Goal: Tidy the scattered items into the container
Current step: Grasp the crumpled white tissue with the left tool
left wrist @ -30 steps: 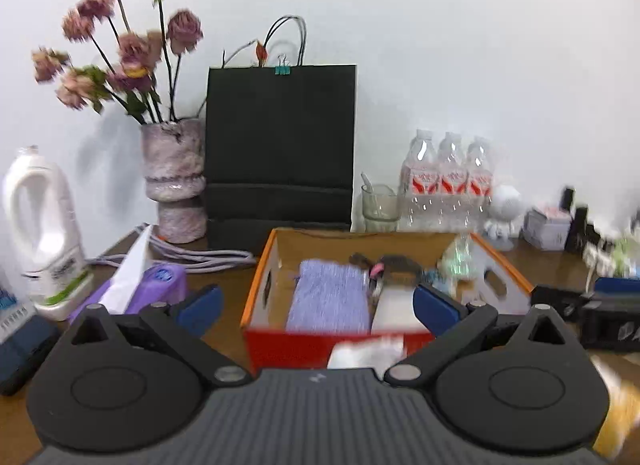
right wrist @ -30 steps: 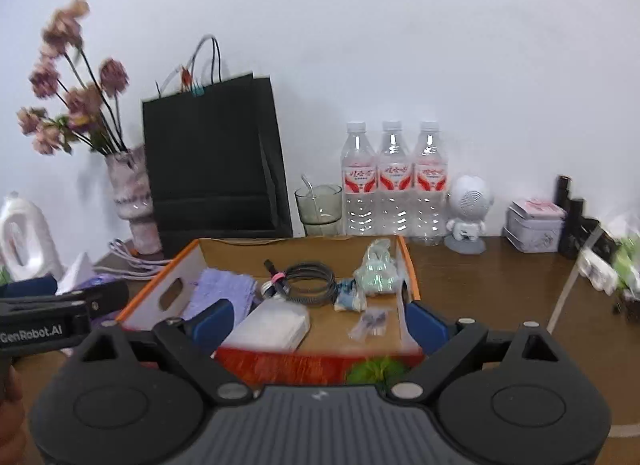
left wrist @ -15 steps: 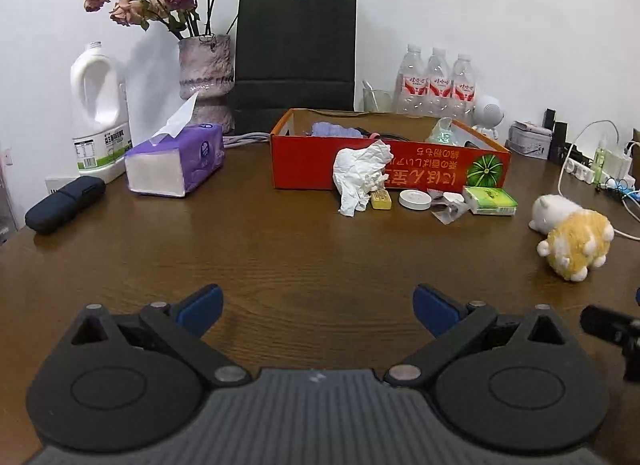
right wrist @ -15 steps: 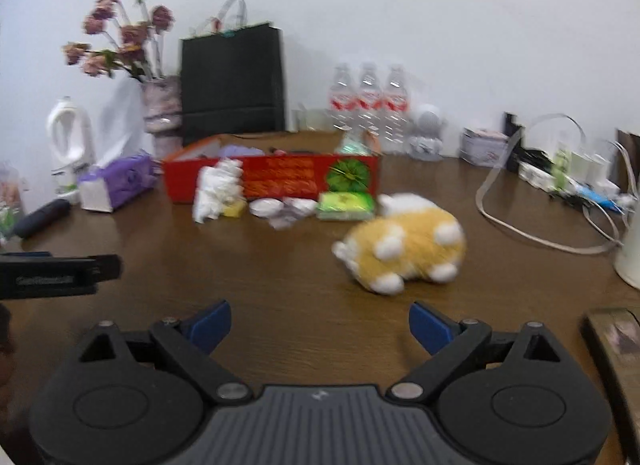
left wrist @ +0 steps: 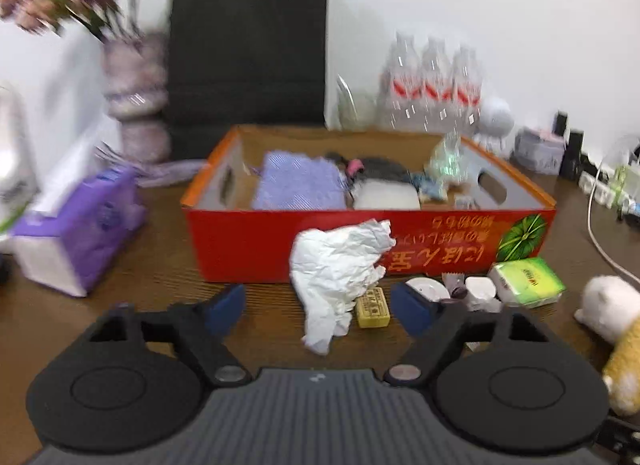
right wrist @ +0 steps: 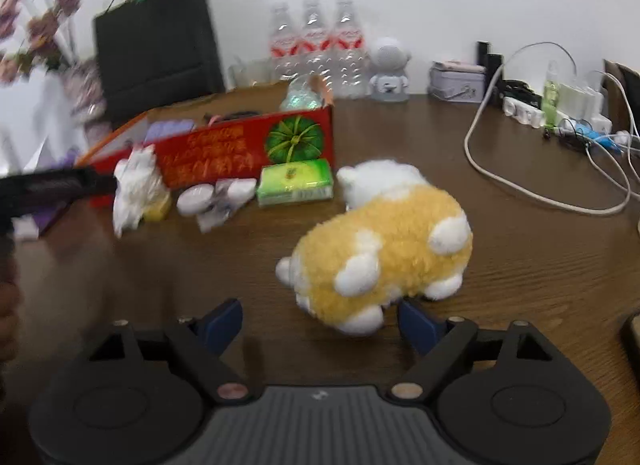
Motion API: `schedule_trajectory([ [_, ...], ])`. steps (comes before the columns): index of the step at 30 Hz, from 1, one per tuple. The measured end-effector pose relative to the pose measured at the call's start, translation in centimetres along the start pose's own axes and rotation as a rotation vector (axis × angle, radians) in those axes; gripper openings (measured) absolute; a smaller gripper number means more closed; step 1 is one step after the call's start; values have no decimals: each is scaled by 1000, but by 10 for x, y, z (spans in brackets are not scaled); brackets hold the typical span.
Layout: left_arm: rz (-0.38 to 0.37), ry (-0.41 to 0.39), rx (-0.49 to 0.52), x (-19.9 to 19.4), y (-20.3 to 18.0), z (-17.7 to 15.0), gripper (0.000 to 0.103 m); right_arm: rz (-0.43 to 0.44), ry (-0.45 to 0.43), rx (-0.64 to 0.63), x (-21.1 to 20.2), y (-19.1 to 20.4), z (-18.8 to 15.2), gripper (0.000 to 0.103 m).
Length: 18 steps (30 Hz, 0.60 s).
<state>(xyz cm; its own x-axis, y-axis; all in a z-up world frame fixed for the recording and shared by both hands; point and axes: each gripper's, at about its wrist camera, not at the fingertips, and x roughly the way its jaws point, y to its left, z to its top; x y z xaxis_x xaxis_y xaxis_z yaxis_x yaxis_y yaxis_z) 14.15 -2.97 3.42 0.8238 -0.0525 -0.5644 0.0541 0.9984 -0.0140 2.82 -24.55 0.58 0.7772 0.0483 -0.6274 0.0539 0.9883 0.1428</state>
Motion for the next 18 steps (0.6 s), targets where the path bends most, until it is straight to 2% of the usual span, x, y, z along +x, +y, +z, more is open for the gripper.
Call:
schedule_trajectory([
  [1, -6, 20, -5, 9, 1, 1, 69, -4, -11, 14, 1, 0, 1, 71],
  [2, -9, 38, -12, 16, 2, 1, 53, -5, -27, 21, 2, -2, 1, 55],
  [3, -10, 58, -23, 21, 5, 1, 43, -1, -30, 16, 3, -3, 1, 27],
  [4, -14, 73, -40, 24, 8, 0, 26, -3, -33, 12, 3, -5, 2, 27],
  [5, -23, 78, -60, 25, 11, -2, 17, -3, -40, 4, 1, -6, 1, 27],
  [8, -35, 73, -72, 24, 16, -6, 10, 0, -74, -30, -4, -8, 1, 23],
  [12, -26, 46, -55, -1, 21, -6, 7, 69, -149, -128, -35, 1, 6, 14],
  [14, -43, -1, -52, -28, 26, -9, 7, 154, -162, -151, -58, 6, 10, 11],
  [15, -51, -22, -53, -41, 28, -12, 7, 228, -162, -144, -70, 6, 12, 8],
  [16, -55, -31, -57, -50, 29, -16, 7, 308, -167, -130, -82, 5, 13, 6],
  [18, -44, -27, -63, -66, 28, -24, 7, 391, -153, -113, -94, 4, 17, 5],
])
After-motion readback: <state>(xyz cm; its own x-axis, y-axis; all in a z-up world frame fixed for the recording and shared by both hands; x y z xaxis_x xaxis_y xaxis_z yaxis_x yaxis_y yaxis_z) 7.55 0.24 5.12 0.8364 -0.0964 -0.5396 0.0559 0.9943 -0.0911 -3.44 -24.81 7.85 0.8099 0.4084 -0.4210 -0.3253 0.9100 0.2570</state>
